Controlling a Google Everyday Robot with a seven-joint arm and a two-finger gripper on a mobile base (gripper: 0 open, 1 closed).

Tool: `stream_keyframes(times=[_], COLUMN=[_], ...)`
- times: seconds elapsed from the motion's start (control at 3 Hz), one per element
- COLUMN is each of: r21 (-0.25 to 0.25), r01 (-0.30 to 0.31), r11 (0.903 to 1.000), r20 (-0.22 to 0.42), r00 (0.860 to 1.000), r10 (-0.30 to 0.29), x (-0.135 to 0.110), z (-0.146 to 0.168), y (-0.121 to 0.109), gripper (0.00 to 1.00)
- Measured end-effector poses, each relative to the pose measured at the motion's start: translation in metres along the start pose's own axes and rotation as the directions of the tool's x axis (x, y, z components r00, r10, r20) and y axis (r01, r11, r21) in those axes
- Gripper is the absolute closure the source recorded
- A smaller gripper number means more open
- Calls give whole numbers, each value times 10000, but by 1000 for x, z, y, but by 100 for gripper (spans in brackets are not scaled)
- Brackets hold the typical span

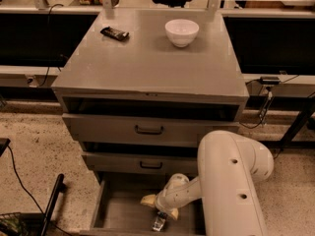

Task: Pick redbull can from bottom drawer and place on counter

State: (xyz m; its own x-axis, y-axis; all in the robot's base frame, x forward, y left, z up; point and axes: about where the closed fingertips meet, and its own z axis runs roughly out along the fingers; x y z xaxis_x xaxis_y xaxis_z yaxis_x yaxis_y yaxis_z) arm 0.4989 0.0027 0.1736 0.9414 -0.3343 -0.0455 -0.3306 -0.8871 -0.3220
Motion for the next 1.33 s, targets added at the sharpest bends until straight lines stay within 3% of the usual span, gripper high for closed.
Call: stream_keyframes(times=[0.33,0.67,1.0,1.33], r21=[13,-168,-829,-1302], r01=[211,178,-62,-292], r11=[9998,9997,9965,9911], r20=[-86,244,559,632], r00=[9997,9996,9984,9973], r10=[-211,-174,109,377], x=[0,-10,-18,-18], z=[3,16,35,44], y=[2,3,15,26], gripper=[0,0,0,12])
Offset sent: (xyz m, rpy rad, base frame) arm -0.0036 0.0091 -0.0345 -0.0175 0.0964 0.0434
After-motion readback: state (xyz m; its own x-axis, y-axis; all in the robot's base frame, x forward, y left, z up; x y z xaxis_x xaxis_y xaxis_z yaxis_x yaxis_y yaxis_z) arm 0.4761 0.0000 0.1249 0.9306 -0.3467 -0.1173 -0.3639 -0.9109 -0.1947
